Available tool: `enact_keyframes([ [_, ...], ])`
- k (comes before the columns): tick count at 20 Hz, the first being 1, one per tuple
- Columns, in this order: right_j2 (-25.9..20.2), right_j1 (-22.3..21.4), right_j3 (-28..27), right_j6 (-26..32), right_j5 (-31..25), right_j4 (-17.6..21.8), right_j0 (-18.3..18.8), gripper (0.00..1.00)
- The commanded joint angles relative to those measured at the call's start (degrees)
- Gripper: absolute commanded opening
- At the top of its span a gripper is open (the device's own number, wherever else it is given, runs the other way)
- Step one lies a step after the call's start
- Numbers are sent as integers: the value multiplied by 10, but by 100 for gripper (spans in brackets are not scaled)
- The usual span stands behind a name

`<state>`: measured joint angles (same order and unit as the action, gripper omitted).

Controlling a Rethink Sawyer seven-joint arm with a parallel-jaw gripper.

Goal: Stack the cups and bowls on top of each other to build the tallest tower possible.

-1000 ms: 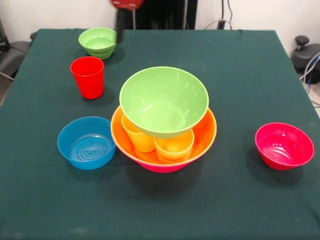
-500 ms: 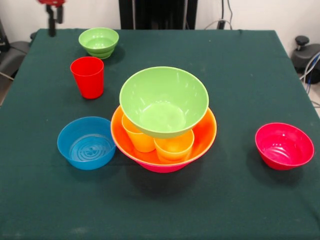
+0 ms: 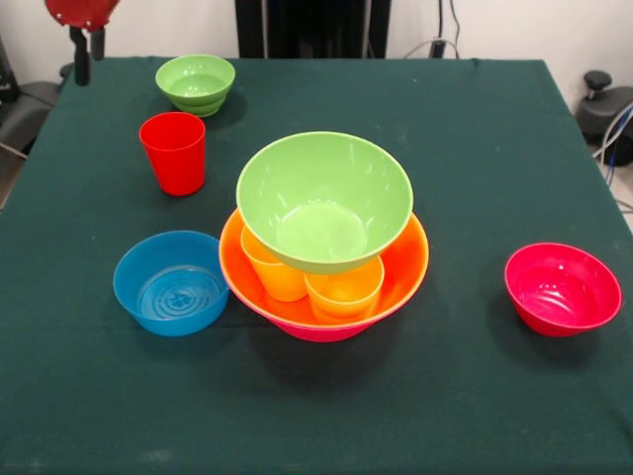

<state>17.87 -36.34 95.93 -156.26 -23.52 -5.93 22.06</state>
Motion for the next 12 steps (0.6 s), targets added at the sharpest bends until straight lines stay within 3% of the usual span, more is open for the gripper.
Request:
enact_keyframes([
  [1,-50,43,21,-41,-10,-6,-24,100],
  [4,-64,50,17,-47,-12,-24,-14,100],
  [7,-39,66,-5,-70,-19,-31,-36,100],
  [12,-36,84,-31,-65,-29,-48,-26,100],
])
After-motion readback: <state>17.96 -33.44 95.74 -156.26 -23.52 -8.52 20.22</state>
